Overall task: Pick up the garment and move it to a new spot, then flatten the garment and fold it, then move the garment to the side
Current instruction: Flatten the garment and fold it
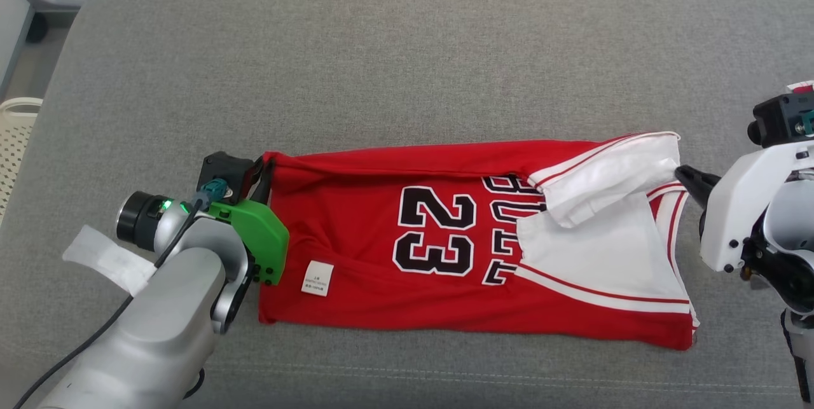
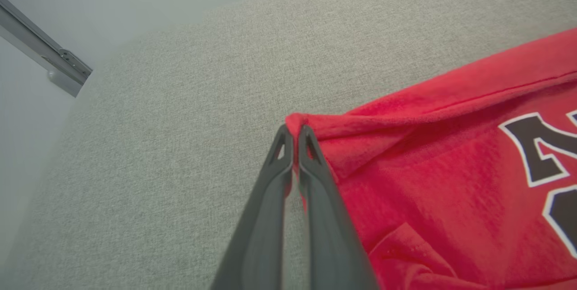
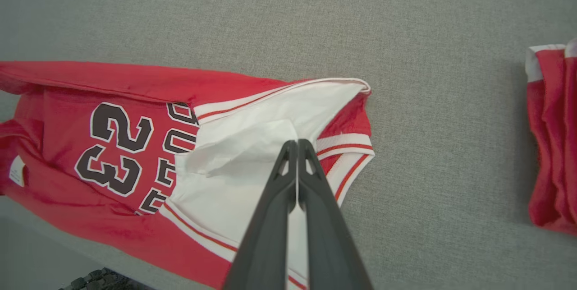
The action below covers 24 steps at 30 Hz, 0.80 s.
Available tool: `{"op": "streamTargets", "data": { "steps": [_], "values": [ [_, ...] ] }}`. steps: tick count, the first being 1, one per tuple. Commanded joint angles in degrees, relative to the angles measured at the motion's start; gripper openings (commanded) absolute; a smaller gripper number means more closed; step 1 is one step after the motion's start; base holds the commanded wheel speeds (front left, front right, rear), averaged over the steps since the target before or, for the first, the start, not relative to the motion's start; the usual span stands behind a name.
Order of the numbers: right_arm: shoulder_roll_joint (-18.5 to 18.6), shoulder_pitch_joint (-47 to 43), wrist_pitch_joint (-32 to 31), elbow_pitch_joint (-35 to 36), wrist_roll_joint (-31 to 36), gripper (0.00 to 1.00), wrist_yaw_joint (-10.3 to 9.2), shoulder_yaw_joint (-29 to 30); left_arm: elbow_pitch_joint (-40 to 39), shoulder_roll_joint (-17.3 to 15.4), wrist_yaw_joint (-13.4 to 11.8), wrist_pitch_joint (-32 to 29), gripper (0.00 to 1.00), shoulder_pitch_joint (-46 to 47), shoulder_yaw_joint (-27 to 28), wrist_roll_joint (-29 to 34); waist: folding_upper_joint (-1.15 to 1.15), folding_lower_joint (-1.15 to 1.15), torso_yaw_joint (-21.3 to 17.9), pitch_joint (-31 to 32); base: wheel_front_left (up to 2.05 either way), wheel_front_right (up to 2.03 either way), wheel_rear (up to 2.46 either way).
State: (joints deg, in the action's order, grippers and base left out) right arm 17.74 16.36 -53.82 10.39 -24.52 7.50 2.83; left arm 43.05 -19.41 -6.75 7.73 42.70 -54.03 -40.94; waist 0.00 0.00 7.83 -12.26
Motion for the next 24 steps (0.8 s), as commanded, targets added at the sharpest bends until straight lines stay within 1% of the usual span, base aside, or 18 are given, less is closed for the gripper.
{"op": "streamTargets", "data": {
  "steps": [1, 7, 10, 16, 19, 24],
  "values": [
    [-0.25, -0.78, -0.25, 0.65, -0.25, 0.00, -0.02, 0.22, -0.10, -0.44, -0.28, 0.57, 0.00, -0.92, -0.03, 0.26, 0.00, 0.00, -0.28, 0.30, 0.00, 0.00, 0.00],
    [-2.84, -3.63, -2.28, 3.43, -2.60, 0.00, -0.02, 1.43, -0.13, -1.11, -0.73, 1.77, 0.00, -2.63, -0.35, 0.17, 0.00, 0.00, -0.95, 1.10, 0.00, 0.00, 0.00],
    [-4.31, -5.94, -3.29, 5.59, -3.66, 0.00, -0.02, 2.99, -0.43, -1.34, -1.08, 2.92, 0.00, -3.77, 0.09, -0.45, 0.00, 0.00, -1.12, 1.72, 0.00, 0.00, 0.00],
    [-6.07, -10.41, -5.72, 8.40, -4.90, 0.00, -0.02, 4.55, -0.20, -2.09, -1.60, 2.52, 0.00, -5.15, 0.29, -1.26, 0.00, 0.00, -1.25, 2.44, 0.00, 0.00, 0.00],
    [-7.17, -12.14, -6.25, 8.72, -5.14, 0.00, -0.02, 4.49, 0.38, -2.12, -2.05, 1.73, 0.00, -5.95, 0.33, -1.84, 0.00, 0.00, -1.30, 2.52, 0.00, 0.00, 0.00],
    [-7.95, -14.41, -7.21, 8.32, -5.27, 0.00, -0.02, 3.45, 0.85, -1.41, -2.60, 0.55, 0.00, -7.02, 0.31, -2.87, 0.00, 0.00, -1.28, 2.69, 0.00, 0.00, 0.00]
  ]
}}
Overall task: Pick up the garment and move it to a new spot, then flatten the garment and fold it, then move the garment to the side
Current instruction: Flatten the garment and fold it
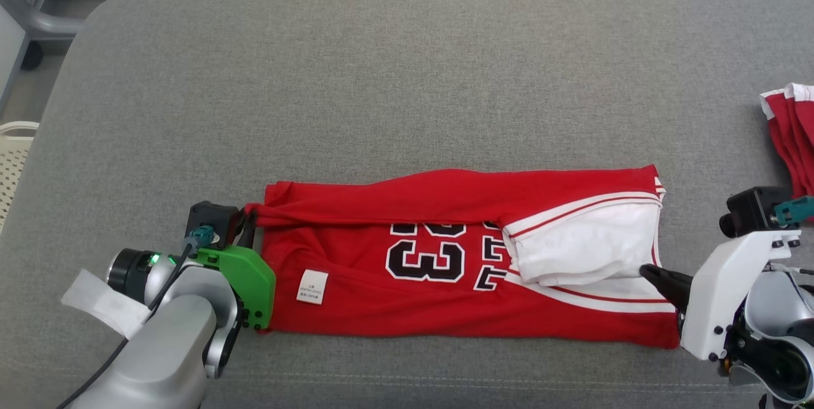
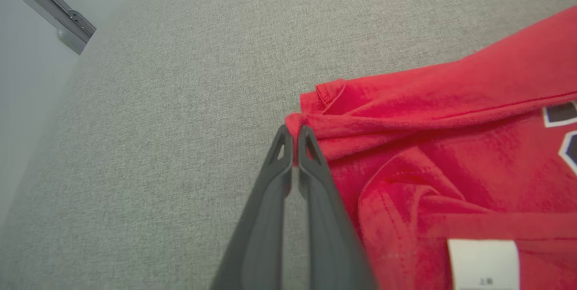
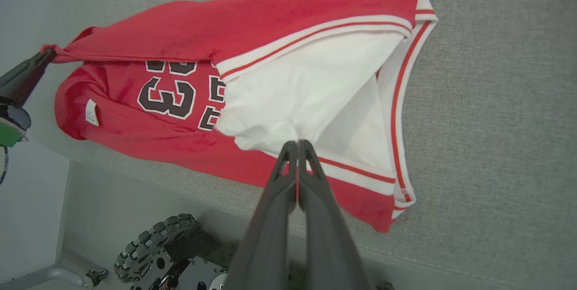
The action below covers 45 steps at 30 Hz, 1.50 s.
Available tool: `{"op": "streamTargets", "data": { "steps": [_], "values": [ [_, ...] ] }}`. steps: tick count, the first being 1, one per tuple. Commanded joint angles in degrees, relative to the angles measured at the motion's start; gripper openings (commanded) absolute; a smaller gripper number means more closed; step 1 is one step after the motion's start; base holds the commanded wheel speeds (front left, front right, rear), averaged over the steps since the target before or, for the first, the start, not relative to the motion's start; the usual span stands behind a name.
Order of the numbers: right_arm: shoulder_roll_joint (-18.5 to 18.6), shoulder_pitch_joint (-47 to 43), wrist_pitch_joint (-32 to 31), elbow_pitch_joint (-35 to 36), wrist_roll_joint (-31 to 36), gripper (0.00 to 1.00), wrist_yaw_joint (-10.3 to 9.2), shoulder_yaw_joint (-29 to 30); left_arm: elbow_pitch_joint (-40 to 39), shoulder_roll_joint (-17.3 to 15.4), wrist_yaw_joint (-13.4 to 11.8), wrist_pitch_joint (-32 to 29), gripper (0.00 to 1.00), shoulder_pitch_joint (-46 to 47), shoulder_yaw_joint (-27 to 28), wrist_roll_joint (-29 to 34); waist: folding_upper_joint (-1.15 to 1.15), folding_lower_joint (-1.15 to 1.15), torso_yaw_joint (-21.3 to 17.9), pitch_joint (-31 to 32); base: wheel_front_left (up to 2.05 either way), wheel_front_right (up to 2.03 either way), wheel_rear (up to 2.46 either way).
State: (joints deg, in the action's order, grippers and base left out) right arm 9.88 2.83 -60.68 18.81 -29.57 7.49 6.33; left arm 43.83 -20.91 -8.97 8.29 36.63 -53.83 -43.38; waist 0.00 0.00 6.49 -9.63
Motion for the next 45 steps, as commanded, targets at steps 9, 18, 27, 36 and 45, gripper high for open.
{"op": "streamTargets", "data": {
  "steps": [9, 18, 27, 36, 45],
  "values": [
    [0.03, -3.80, -1.73, -0.44, 0.24, 0.00, 0.00, -0.05, 0.22, 0.41, -1.31, -1.65, 0.00, -2.47, 0.02, -1.64, 0.00, 0.00, 0.33, 0.48, 0.00, 0.00, 0.00],
    [0.13, -5.84, -3.33, -0.26, 0.24, 0.00, 0.00, 0.61, 0.25, -0.13, -1.87, -2.62, 0.00, -3.44, 0.20, -2.48, 0.00, 0.00, -0.02, 0.87, 0.00, 0.00, 0.00],
    [-0.19, -7.29, -3.55, -1.26, 0.10, 1.00, 0.00, -0.21, -0.15, 0.37, -2.00, -3.52, 1.00, -4.09, 0.04, -3.49, 0.00, 0.00, -0.32, 1.15, 0.00, 0.00, 0.00],
    [-1.55, -7.49, -0.62, -2.14, -0.56, 1.00, 0.00, -0.86, -1.38, -0.66, -4.12, -0.31, 1.00, -5.15, 2.79, -5.43, 0.00, 0.00, -0.06, 2.26, 0.00, 0.00, 0.00],
    [-5.88, -5.90, 8.82, -7.14, 0.63, 1.00, 0.00, 0.84, -6.87, -1.34, -6.78, 4.90, 1.00, -7.66, 7.36, -7.71, 0.00, 0.00, 0.81, 6.45, 0.00, 0.00, 0.00]
  ]
}}
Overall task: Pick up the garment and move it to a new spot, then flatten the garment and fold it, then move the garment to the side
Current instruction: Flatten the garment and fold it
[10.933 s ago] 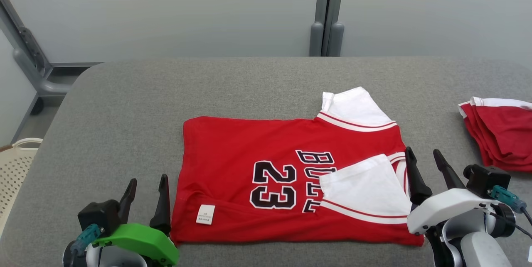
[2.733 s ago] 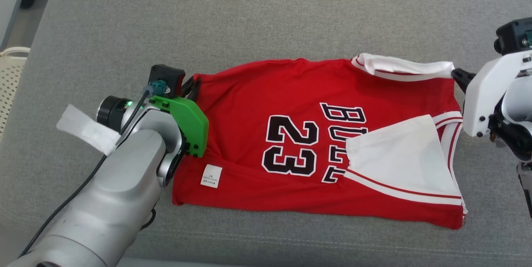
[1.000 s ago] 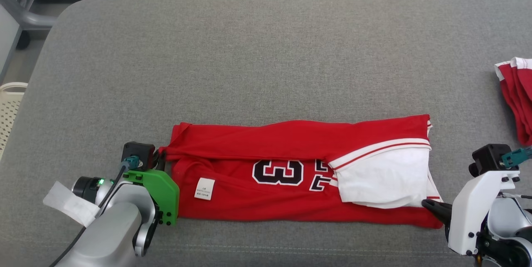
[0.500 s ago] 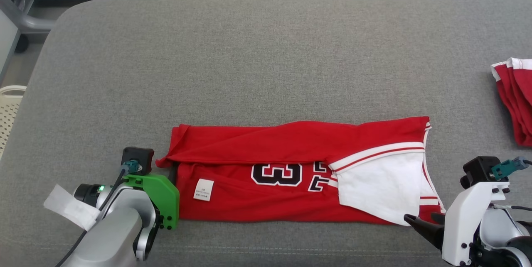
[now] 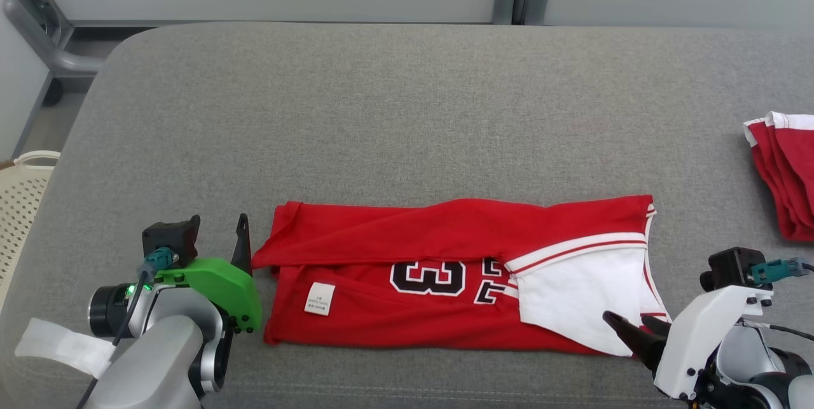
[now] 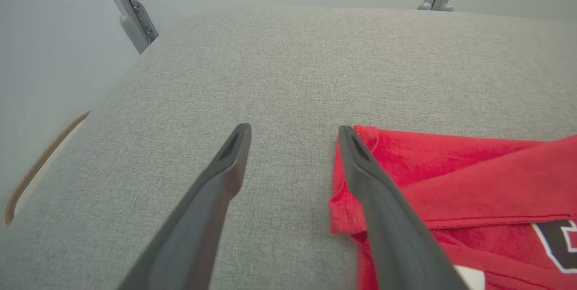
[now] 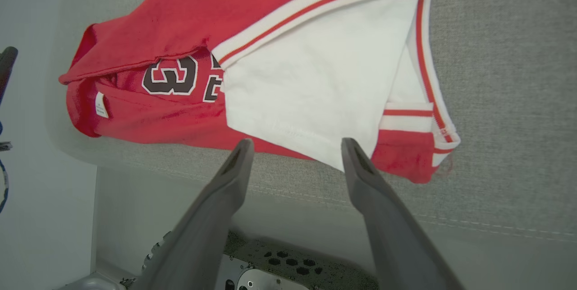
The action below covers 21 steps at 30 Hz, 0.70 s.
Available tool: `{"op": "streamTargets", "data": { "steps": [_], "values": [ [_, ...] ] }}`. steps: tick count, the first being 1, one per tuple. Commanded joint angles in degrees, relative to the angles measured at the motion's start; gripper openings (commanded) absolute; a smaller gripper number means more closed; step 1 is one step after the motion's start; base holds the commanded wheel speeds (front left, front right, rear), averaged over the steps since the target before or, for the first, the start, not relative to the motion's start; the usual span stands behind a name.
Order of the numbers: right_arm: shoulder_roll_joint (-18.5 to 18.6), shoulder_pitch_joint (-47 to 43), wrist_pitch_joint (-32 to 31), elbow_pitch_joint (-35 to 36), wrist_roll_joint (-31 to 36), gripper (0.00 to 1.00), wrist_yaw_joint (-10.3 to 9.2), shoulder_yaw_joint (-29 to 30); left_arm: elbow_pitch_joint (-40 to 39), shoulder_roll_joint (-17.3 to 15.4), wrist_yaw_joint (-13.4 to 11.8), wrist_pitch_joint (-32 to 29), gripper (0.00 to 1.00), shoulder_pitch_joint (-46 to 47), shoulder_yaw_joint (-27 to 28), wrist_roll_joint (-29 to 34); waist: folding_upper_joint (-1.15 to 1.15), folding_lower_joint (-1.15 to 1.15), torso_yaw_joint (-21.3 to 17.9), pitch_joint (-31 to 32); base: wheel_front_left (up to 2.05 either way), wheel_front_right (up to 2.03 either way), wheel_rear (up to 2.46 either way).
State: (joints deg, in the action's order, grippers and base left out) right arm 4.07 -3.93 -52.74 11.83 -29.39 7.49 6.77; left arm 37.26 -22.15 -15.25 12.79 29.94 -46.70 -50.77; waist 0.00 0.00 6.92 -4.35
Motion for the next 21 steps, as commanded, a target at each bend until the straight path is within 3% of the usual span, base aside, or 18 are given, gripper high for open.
{"op": "streamTargets", "data": {
  "steps": [1, 4, 11, 21],
  "values": [
    [-0.40, 1.39, 2.64, -0.68, 0.55, 1.00, 0.00, 0.68, -1.29, -0.12, -0.67, 0.76, 1.00, -1.18, 0.91, -0.66, 0.00, 0.00, 0.45, 1.56, 0.00, 0.00, 0.00],
    [-0.85, 2.16, 6.35, -2.30, 0.59, 1.00, 0.00, 1.13, -3.02, 0.00, -1.14, 1.29, 1.00, -1.75, 2.35, -1.40, 0.00, 0.00, 0.54, 2.49, 0.00, 0.00, 0.00],
    [-1.09, 6.57, 22.10, -9.95, -1.70, 1.00, 0.00, -1.00, -9.38, 1.33, -0.82, 2.34, 1.00, -4.06, 9.60, -4.39, 0.00, 0.00, 0.42, 4.99, 0.00, 0.00, 0.00],
    [-1.04, 10.54, 45.94, -20.75, -2.32, 1.00, 0.00, -6.45, -19.01, 2.91, 6.55, 2.33, 1.00, -10.53, 16.49, 1.20, 0.00, 0.00, -0.05, 6.63, 0.00, 0.00, 0.00]
  ]
}}
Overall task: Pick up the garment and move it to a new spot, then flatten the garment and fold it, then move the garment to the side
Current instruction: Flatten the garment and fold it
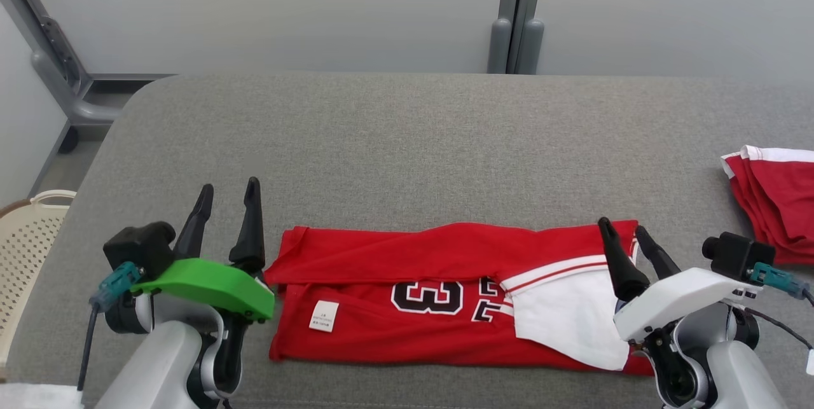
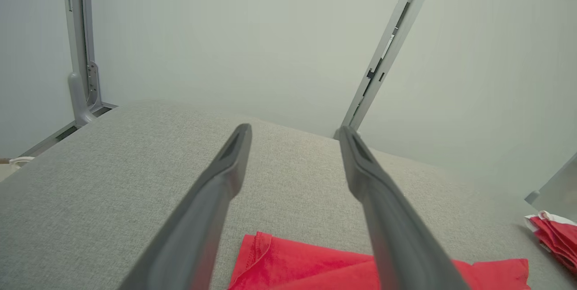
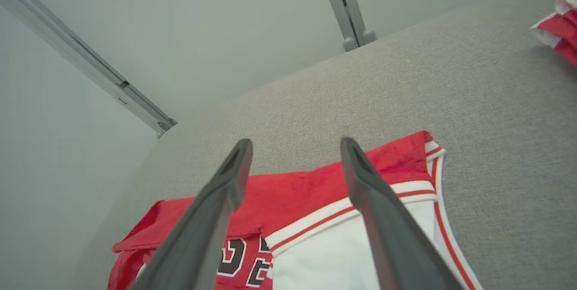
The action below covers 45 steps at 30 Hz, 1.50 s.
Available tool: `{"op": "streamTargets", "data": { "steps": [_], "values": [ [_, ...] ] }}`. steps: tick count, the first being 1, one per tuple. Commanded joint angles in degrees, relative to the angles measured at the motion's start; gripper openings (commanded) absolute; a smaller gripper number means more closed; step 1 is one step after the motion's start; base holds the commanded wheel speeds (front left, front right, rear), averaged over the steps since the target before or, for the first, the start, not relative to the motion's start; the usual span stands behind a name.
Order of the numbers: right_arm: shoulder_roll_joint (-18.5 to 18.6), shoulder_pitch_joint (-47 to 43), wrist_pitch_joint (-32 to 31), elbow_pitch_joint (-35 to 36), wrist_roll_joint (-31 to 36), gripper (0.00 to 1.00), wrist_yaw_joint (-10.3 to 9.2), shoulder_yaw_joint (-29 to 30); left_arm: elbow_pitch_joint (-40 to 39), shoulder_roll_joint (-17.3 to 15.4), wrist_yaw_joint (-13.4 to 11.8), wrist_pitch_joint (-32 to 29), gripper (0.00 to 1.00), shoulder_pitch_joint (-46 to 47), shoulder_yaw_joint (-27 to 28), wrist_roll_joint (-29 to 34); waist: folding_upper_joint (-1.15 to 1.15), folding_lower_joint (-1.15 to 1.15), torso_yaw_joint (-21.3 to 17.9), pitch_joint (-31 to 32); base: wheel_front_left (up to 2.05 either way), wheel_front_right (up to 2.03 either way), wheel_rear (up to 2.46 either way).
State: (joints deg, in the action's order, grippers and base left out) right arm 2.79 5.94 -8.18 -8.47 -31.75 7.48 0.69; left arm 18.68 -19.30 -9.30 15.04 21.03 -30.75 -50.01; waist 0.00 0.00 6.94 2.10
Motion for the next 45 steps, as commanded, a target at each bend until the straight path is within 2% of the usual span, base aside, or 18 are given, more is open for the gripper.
{"op": "streamTargets", "data": {
  "steps": [1, 5, 13, 17, 23, 27, 35, 45],
  "values": [
    [0.20, 0.94, 3.42, -1.35, -0.02, 1.00, 0.02, -0.55, -1.03, 0.22, 1.16, 0.09, 1.00, -2.61, 1.11, 1.10, 0.00, 0.00, -0.12, 0.30, 0.00, 0.00, 0.00],
    [0.22, 1.85, 9.49, -4.55, 1.23, 1.00, 0.02, -1.17, -3.46, 1.19, 3.48, 0.09, 1.00, -6.69, 4.26, 2.67, 0.00, 0.00, -0.24, 0.79, 0.00, 0.00, 0.00],
    [0.23, 2.36, 15.20, -8.68, 5.13, 1.00, 0.01, -1.52, -6.76, 2.76, 6.62, 0.09, 1.00, -14.20, 9.40, 7.15, 0.00, 0.00, 0.17, 0.94, 0.00, 0.00, 0.00],
    [0.22, 1.90, 16.05, -10.05, 5.81, 1.00, 0.01, -1.76, -8.23, 3.54, 6.64, 0.04, 1.00, -18.04, 10.96, 12.04, 0.00, 0.00, 0.36, 0.81, 0.00, 0.00, 0.00],
    [0.24, 1.38, 16.44, -11.11, 8.54, 1.00, 0.01, -2.01, -7.04, 4.44, 7.24, 0.03, 1.00, -21.02, 11.32, 14.41, 0.00, 0.00, 0.46, 0.67, 0.00, 0.00, 0.00],
    [0.22, 0.73, 15.91, -11.07, 10.57, 1.00, 0.01, -1.35, -7.11, 4.45, 6.54, 0.04, 1.00, -21.48, 11.52, 16.19, 0.00, 0.00, 0.52, 0.49, 0.00, 0.00, 0.00],
    [0.21, 0.19, 14.88, -8.88, 14.78, 1.00, 0.01, 0.10, -8.10, 3.94, 5.79, 0.04, 1.00, -21.68, 11.81, 16.40, 0.00, 0.00, 0.08, 0.00, 0.00, 0.00, 0.00],
    [0.22, -0.76, 12.79, -6.88, 15.12, 1.00, 0.01, 0.55, -8.57, 3.22, 4.83, -0.35, 1.00, -21.22, 11.10, 17.32, 0.00, 0.00, -0.32, -0.37, 0.00, 0.00, 0.00]
  ]
}}
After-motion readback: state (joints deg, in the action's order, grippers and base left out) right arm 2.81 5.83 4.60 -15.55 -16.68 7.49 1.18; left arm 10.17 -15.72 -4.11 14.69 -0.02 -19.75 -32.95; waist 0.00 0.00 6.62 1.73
